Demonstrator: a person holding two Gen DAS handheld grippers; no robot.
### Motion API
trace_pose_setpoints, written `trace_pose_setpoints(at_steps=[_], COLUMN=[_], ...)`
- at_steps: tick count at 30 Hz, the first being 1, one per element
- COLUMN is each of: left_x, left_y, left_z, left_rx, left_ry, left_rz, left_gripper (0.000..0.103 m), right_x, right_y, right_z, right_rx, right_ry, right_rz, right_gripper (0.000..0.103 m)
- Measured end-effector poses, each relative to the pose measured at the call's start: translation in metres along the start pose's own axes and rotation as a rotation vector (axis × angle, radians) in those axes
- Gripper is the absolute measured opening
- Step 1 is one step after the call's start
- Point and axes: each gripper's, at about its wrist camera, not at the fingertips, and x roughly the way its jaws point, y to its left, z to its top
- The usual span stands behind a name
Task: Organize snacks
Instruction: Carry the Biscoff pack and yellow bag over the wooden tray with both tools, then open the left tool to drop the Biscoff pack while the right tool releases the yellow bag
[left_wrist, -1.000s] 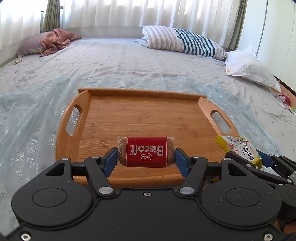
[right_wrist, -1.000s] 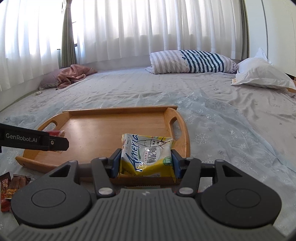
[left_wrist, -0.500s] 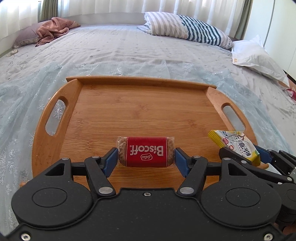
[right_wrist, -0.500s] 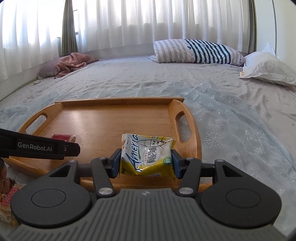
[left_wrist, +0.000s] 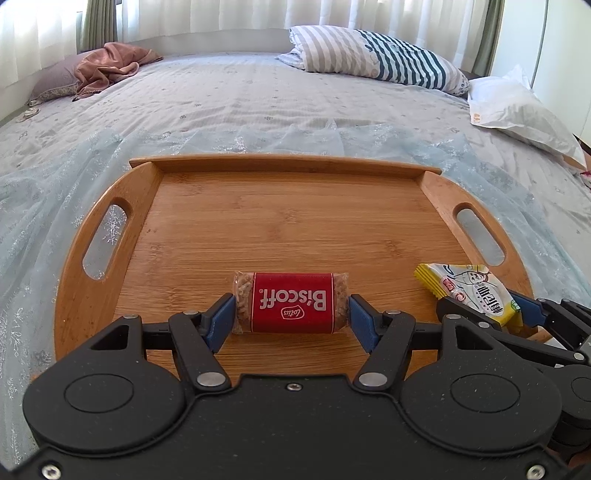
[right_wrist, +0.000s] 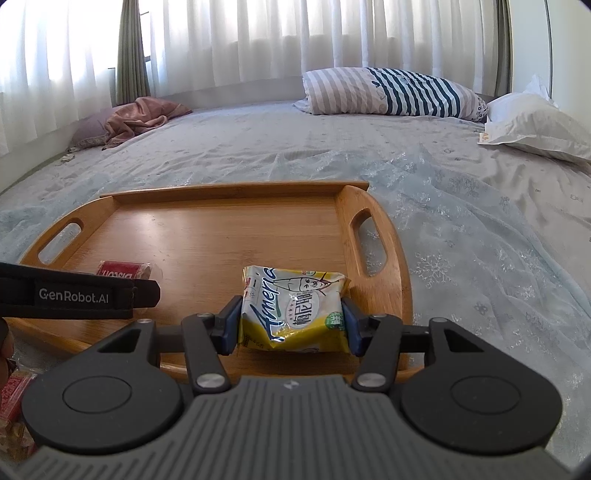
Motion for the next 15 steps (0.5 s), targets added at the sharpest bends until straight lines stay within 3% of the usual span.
trace_pose_setpoints(at_steps=[10,15], left_x=[0.0005,0.0003], left_y=[-0.005,-0.0057], left_z=[-0.0025,-0.0025], left_rx=[0.016,0.016], left_ry=[-0.008,-0.006], left_rz=[0.015,0.025], left_gripper=[0.064,0.066], right_x=[0.0019,0.0007], right_y=[0.0058,0.0051], right_z=[-0.0028,-0.0023], right_rx=[-0.021,-0.012], right_ry=[-0.001,-0.001], right_rz=[-0.011,0.008], right_gripper=[0.061,0.076])
